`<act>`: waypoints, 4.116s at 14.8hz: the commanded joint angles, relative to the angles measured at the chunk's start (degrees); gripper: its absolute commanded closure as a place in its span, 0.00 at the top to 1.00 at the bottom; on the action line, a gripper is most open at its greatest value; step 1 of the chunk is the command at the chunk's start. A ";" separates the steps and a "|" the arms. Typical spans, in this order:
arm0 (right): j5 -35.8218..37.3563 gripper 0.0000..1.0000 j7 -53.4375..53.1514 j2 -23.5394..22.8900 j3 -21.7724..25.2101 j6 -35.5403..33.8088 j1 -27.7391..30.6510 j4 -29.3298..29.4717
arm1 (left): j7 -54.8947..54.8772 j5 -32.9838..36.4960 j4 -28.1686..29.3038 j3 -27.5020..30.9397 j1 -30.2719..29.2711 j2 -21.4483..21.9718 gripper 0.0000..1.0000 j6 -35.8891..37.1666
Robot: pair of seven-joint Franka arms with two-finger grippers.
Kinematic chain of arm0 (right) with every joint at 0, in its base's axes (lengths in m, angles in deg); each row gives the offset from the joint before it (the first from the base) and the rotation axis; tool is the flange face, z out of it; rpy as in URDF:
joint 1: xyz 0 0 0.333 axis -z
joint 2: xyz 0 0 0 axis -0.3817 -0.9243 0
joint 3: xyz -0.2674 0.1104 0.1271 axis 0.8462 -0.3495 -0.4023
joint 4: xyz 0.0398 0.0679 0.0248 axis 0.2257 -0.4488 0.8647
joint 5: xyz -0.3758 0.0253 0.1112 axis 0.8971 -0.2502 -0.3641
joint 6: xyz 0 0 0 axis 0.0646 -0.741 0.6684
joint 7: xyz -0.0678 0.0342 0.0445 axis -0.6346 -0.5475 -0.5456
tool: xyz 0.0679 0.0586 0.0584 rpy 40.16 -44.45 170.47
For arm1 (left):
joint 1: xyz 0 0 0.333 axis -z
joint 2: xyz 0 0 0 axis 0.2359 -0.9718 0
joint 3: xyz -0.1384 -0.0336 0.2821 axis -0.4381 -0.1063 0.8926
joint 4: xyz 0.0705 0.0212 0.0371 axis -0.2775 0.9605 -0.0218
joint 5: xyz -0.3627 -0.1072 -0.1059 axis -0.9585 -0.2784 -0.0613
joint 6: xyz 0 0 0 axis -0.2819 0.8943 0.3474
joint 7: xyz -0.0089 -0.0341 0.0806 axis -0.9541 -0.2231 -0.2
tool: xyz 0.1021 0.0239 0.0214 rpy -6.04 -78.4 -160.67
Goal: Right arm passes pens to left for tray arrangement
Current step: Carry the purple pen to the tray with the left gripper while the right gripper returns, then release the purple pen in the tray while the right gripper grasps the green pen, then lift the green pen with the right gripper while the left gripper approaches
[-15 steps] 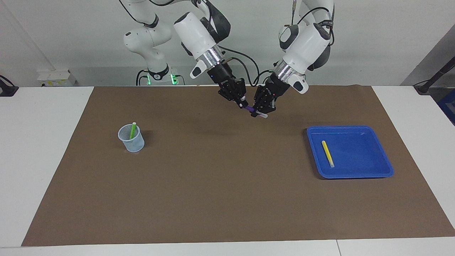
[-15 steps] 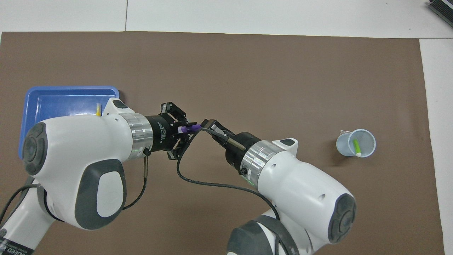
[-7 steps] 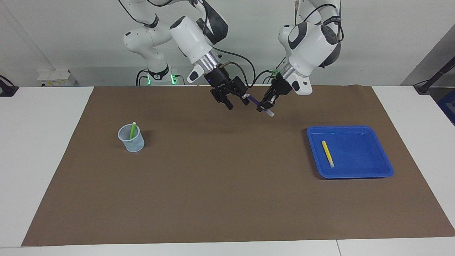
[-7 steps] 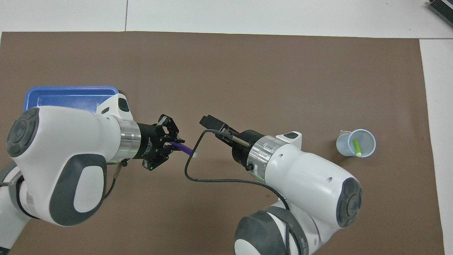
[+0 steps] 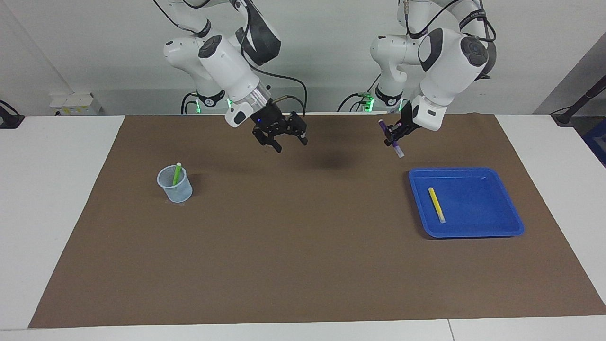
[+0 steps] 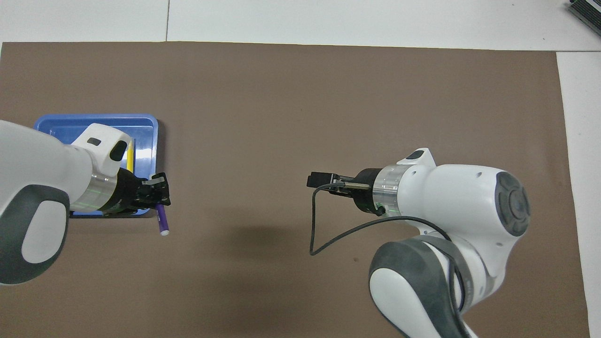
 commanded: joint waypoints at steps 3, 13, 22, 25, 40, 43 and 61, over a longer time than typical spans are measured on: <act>14.57 1.00 3.30 1.90 -0.47 -9.71 8.71 -0.16 | -18.91 7.70 -0.02 -0.47 -7.26 0.26 0.00 2.43; 22.38 0.89 9.90 2.78 -0.38 -20.35 29.30 -1.73 | -27.03 15.87 -0.20 -0.47 -13.77 -10.02 0.00 -11.36; 26.62 0.82 -1.70 -1.97 -0.47 -16.04 29.75 -4.73 | -27.03 17.64 -1.24 -0.47 -15.79 -20.12 0.00 -22.88; 26.62 0.74 -1.79 -1.97 -0.47 -16.04 29.83 -4.73 | -27.12 19.48 -3.27 -0.47 -15.88 -23.47 0.00 -24.11; 26.62 0.14 -0.92 -2.14 -0.47 -15.95 30.01 -6.75 | -26.33 15.55 -5.20 -0.64 -17.20 -27.17 0.62 -24.04; 26.62 0.00 0.58 -2.14 -0.47 -16.56 30.01 -6.75 | -26.32 13.16 -8.10 -0.64 -17.29 -27.17 0.62 -19.56; 30.58 0.00 33.09 1.72 -1.52 -37.76 22.47 15.75 | 6.86 -8.54 -27.00 -2.66 -14.92 -22.43 1.00 7.88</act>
